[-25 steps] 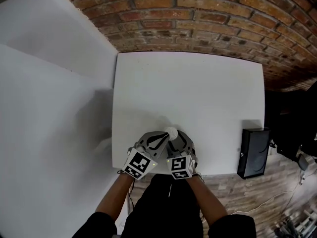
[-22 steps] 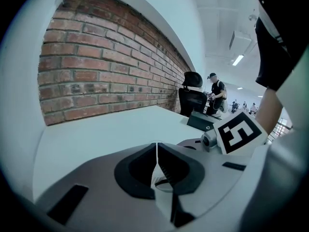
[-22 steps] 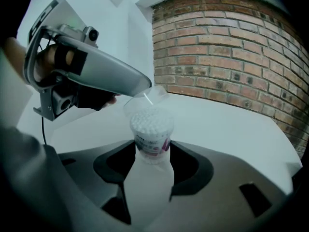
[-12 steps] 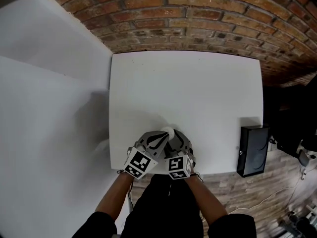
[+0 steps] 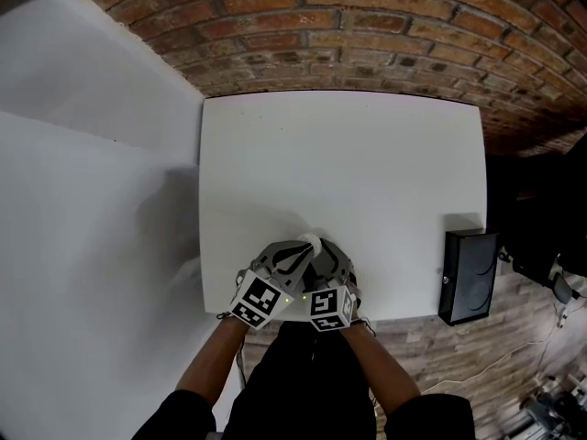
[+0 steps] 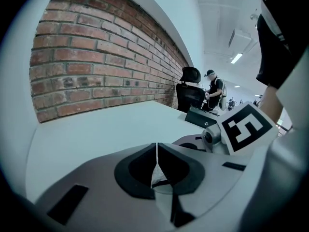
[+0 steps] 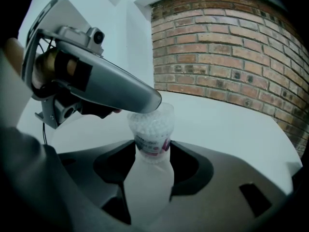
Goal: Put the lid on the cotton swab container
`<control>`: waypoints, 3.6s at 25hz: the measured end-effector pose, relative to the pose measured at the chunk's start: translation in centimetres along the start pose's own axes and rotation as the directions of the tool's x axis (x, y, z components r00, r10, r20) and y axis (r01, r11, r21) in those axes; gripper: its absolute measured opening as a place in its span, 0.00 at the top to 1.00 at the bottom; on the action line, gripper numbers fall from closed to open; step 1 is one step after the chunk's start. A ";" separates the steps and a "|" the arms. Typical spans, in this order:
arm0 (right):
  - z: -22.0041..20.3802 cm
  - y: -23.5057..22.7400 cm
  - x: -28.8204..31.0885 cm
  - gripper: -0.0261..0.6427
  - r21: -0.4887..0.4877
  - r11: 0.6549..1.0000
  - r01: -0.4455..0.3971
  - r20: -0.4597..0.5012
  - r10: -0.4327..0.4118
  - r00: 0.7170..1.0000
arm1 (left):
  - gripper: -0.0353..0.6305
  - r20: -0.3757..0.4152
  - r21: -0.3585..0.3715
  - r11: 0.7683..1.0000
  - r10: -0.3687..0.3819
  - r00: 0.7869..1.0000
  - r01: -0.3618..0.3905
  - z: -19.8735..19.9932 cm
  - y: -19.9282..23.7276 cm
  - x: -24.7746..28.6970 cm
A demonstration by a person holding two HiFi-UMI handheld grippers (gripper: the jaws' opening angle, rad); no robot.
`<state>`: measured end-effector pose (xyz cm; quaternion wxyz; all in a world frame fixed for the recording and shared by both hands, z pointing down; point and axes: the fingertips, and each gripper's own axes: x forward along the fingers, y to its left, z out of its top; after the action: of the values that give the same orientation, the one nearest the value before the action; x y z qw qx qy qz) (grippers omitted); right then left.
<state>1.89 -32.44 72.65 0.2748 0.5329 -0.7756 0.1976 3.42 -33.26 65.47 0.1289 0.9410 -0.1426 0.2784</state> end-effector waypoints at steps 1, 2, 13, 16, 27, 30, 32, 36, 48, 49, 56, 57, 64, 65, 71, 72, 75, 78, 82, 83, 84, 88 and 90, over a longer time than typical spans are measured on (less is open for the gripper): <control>0.0 0.0 0.0 0.61 0.001 1.000 0.000 0.000 0.000 1.000 | 0.92 -0.001 -0.001 1.000 -0.002 1.000 0.002 0.0 0.0 0.0; 0.0 0.0 0.0 0.61 0.001 1.000 0.001 0.000 -0.001 1.000 | 0.92 -0.003 -0.001 1.000 -0.003 1.000 0.003 0.0 0.0 0.1; 0.0 0.0 0.0 0.61 0.002 1.000 0.000 0.000 0.000 1.000 | 0.92 -0.020 -0.002 1.000 -0.007 1.000 0.007 -0.1 0.0 0.2; 0.0 0.0 0.0 0.61 0.001 1.000 -0.002 0.001 0.002 1.000 | 0.92 -0.033 -0.006 1.000 -0.003 0.999 0.003 -0.2 0.0 0.4; -0.1 0.0 0.1 0.61 -0.009 1.000 -0.011 -0.009 0.011 1.000 | 0.93 -0.076 0.008 1.000 0.004 0.997 -0.004 -0.6 0.0 0.7; -0.1 0.0 0.1 0.61 -0.020 1.000 -0.022 -0.010 0.021 1.000 | 0.93 -0.076 0.006 1.000 0.007 0.997 -0.007 -0.5 0.0 0.7; 0.1 0.0 -0.1 0.61 -0.018 0.999 -0.033 -0.002 0.033 0.999 | 0.93 -0.077 0.006 1.000 0.010 0.997 -0.009 -0.5 0.1 0.7; 0.6 0.0 -0.7 0.61 -0.025 0.999 -0.037 0.015 0.038 0.999 | 0.93 -0.083 0.005 1.000 0.011 0.996 -0.010 -0.6 0.1 0.8; 0.0 -0.7 -3.9 0.61 -0.008 1.000 -0.004 0.027 0.004 1.000 | 0.92 0.014 -0.141 0.988 0.062 0.998 -0.059 0.4 0.8 -1.1; 0.1 -0.7 -4.2 0.61 0.003 1.000 -0.003 0.034 0.003 0.999 | 0.92 0.023 -0.146 0.987 0.068 0.997 -0.064 0.6 0.7 -1.4; 1.5 -0.8 -7.7 0.73 0.030 0.999 0.041 0.094 -0.044 0.995 | 0.92 0.099 -0.134 0.983 0.138 0.985 -0.124 1.6 -0.6 -4.7; 1.8 -0.8 -8.4 0.80 0.022 0.998 0.055 0.101 -0.056 0.993 | 0.92 0.108 -0.128 0.983 0.146 0.983 -0.131 1.8 -1.0 -5.3; 2.8 -0.1 -12.7 0.93 0.024 0.994 0.102 0.114 -0.104 0.988 | 0.92 0.183 -0.102 0.978 0.200 0.963 -0.184 2.8 -3.8 -9.6; 3.3 -0.1 -13.4 0.93 0.030 0.994 0.107 0.129 -0.110 0.986 | 0.92 0.186 -0.097 0.978 0.201 0.962 -0.186 2.9 -4.2 -10.0; 4.7 0.5 -17.4 0.93 0.034 0.994 0.104 0.185 -0.109 0.977 | 0.92 0.222 -0.104 0.970 0.237 0.946 -0.219 3.5 -7.1 -11.7; 4.9 0.7 -18.0 0.93 0.036 0.994 0.099 0.192 -0.104 0.976 | 0.92 0.227 -0.105 0.969 0.243 0.943 -0.224 3.6 -7.7 -12.0; 5.0 1.2 -19.7 0.93 0.039 0.996 0.079 0.209 -0.086 0.974 | 0.92 0.244 -0.114 0.964 0.261 0.934 -0.239 4.1 -9.3 -12.5; 4.9 1.6 -21.4 0.93 0.029 0.998 0.057 0.230 -0.063 0.971 | 0.92 0.252 -0.132 0.954 0.294 0.922 -0.268 4.4 -11.0 -13.0; 4.4 2.0 -24.3 0.93 0.002 0.999 0.041 0.253 -0.040 0.967 | 0.92 0.256 -0.154 0.941 0.332 0.908 -0.301 4.1 -13.5 -13.8; 4.2 2.1 -25.0 0.93 -0.002 0.999 0.039 0.259 -0.038 0.965 | 0.92 0.256 -0.156 0.938 0.340 0.905 -0.308 4.0 -14.2 -14.0; 4.0 2.2 -25.7 0.93 -0.004 0.999 0.038 0.266 -0.036 0.963 | 0.92 0.255 -0.160 0.935 0.348 0.902 -0.315 3.7 -15.0 -14.1; 2.9 2.6 -28.5 0.93 -0.014 0.999 0.042 0.301 -0.036 0.953 | 0.92 0.255 -0.185 0.924 0.375 0.891 -0.335 2.6 -18.4 -14.8; 2.5 2.8 -29.9 0.93 -0.014 0.999 0.042 0.315 -0.036 0.949 | 0.92 0.253 -0.189 0.920 0.384 0.888 -0.344 2.2 -19.9 -15.1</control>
<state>7.08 -11.49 51.69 0.1571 0.5701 -0.8006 0.0969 -0.82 -12.55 51.95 0.1179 0.9163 -0.3528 0.1487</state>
